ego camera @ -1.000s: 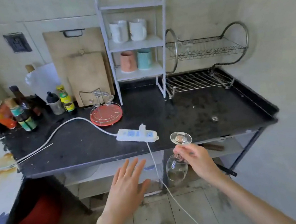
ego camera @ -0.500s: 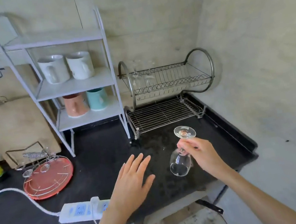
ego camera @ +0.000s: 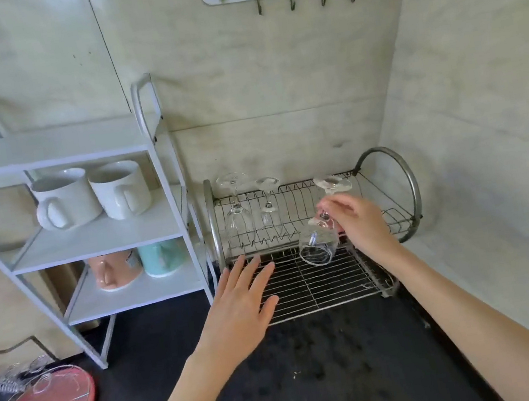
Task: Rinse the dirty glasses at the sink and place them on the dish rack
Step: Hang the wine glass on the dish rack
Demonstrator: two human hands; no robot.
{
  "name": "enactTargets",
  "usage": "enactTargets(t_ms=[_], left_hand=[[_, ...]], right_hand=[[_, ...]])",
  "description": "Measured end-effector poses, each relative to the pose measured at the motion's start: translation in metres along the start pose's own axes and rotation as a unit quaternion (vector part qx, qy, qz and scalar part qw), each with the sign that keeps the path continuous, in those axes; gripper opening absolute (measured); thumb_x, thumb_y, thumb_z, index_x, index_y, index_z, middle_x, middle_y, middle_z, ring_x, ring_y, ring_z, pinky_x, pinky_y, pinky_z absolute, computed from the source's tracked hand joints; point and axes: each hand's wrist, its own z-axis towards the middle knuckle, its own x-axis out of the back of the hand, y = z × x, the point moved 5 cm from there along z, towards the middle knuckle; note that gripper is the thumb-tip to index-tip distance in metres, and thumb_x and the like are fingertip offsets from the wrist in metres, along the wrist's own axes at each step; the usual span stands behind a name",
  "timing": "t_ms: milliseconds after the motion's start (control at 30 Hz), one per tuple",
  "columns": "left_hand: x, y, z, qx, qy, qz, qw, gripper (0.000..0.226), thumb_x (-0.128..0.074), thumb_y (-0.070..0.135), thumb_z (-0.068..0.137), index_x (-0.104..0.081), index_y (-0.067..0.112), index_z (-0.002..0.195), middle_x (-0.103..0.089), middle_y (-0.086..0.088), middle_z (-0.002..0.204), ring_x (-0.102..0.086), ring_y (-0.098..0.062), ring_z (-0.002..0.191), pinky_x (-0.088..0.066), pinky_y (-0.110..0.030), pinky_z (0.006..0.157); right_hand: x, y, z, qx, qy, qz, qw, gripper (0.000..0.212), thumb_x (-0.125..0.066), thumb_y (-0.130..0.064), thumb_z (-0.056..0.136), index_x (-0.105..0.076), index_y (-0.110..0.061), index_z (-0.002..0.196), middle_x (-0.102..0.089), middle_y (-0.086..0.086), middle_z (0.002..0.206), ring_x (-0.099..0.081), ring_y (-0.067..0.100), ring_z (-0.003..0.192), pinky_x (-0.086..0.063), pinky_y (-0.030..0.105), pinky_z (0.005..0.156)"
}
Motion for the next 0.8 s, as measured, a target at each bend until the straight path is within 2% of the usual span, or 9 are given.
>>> enactTargets(t_ms=[33, 100, 200, 300, 400, 500, 567, 700, 800], left_hand=[[-0.002, -0.001, 0.013, 0.013, -0.006, 0.006, 1.0, 0.069, -0.01, 0.054, 0.085, -0.026, 0.026, 0.146, -0.024, 0.001, 0.153, -0.013, -0.022, 0.144, 0.001, -0.036, 0.112], [-0.007, -0.001, 0.034, 0.031, -0.015, 0.038, 0.999, 0.061, -0.021, 0.049, 0.088, -0.037, 0.023, 0.141, -0.039, -0.003, 0.146, -0.031, -0.026, 0.139, -0.012, -0.041, 0.11], [-0.021, -0.004, 0.054, 0.055, -0.028, 0.068, 0.996, 0.052, -0.032, 0.044, 0.088, -0.049, 0.022, 0.132, -0.056, -0.004, 0.133, -0.051, -0.027, 0.124, -0.03, -0.038, 0.101], [-0.036, -0.009, 0.055, 0.08, -0.038, 0.072, 0.993, 0.051, -0.028, 0.046, 0.091, -0.047, 0.024, 0.132, -0.056, -0.003, 0.133, -0.052, -0.024, 0.123, -0.033, -0.037, 0.101], [-0.049, -0.017, 0.054, 0.105, -0.056, 0.089, 0.989, 0.051, -0.018, 0.046, 0.097, -0.041, 0.025, 0.136, -0.051, -0.003, 0.137, -0.049, -0.023, 0.126, -0.029, -0.036, 0.11], [-0.055, -0.02, 0.053, 0.099, -0.056, 0.095, 0.989, 0.054, -0.03, 0.044, 0.09, -0.038, 0.025, 0.14, -0.045, -0.004, 0.142, -0.042, -0.023, 0.131, -0.018, -0.038, 0.112], [-0.056, -0.02, 0.052, 0.1, -0.055, 0.091, 0.989, 0.055, -0.032, 0.044, 0.09, -0.035, 0.026, 0.142, -0.041, -0.002, 0.145, -0.038, -0.022, 0.134, -0.02, -0.038, 0.113], [-0.055, -0.018, 0.054, 0.106, -0.054, 0.087, 0.989, 0.055, -0.032, 0.044, 0.09, -0.034, 0.027, 0.142, -0.039, -0.001, 0.147, -0.035, -0.021, 0.136, -0.024, -0.043, 0.111], [-0.055, -0.017, 0.054, 0.113, -0.067, 0.072, 0.989, 0.056, -0.032, 0.045, 0.09, -0.032, 0.026, 0.142, -0.038, -0.002, 0.147, -0.033, -0.022, 0.137, -0.023, -0.049, 0.107]], right_hand=[[0.002, 0.002, 0.019, 0.006, -0.008, -0.01, 1.0, 0.026, -0.05, -0.02, 0.095, -0.062, -0.008, 0.114, -0.065, -0.007, 0.094, -0.052, -0.008, 0.071, -0.045, 0.004, 0.065], [0.002, 0.01, 0.055, 0.017, -0.012, -0.027, 0.999, 0.028, -0.051, -0.023, 0.095, -0.063, -0.008, 0.116, -0.065, -0.009, 0.092, -0.051, -0.007, 0.071, -0.043, 0.005, 0.062], [-0.007, 0.033, 0.098, 0.011, -0.02, -0.051, 0.998, 0.029, -0.054, -0.026, 0.094, -0.065, -0.01, 0.115, -0.069, 0.001, 0.107, -0.056, -0.001, 0.08, -0.04, 0.008, 0.067], [-0.025, 0.056, 0.121, -0.005, -0.056, -0.062, 0.996, 0.029, -0.053, -0.027, 0.094, -0.065, -0.012, 0.116, -0.07, 0.005, 0.103, -0.048, -0.004, 0.06, -0.04, 0.011, 0.059], [-0.04, 0.073, 0.135, -0.016, -0.08, -0.071, 0.994, 0.028, -0.052, -0.024, 0.095, -0.065, -0.01, 0.115, -0.07, 0.005, 0.088, -0.036, 0.004, 0.045, -0.033, 0.013, 0.044], [-0.052, 0.085, 0.142, -0.018, -0.091, -0.074, 0.993, 0.028, -0.052, -0.024, 0.095, -0.065, -0.011, 0.116, -0.071, 0.004, 0.089, -0.034, 0.005, 0.042, -0.033, 0.013, 0.041], [-0.059, 0.091, 0.145, -0.014, -0.107, -0.08, 0.991, 0.028, -0.052, -0.025, 0.095, -0.065, -0.012, 0.117, -0.071, 0.003, 0.093, -0.033, 0.004, 0.041, -0.034, 0.012, 0.039], [-0.061, 0.096, 0.148, -0.002, -0.105, -0.091, 0.99, 0.028, -0.051, -0.024, 0.096, -0.065, -0.012, 0.117, -0.069, -0.001, 0.082, -0.032, 0.002, 0.04, -0.032, 0.01, 0.039], [-0.062, 0.095, 0.147, 0.013, -0.111, -0.106, 0.988, 0.031, -0.05, -0.025, 0.096, -0.064, -0.009, 0.119, -0.071, 0.006, 0.094, -0.034, 0.0, 0.042, -0.033, 0.009, 0.041]])
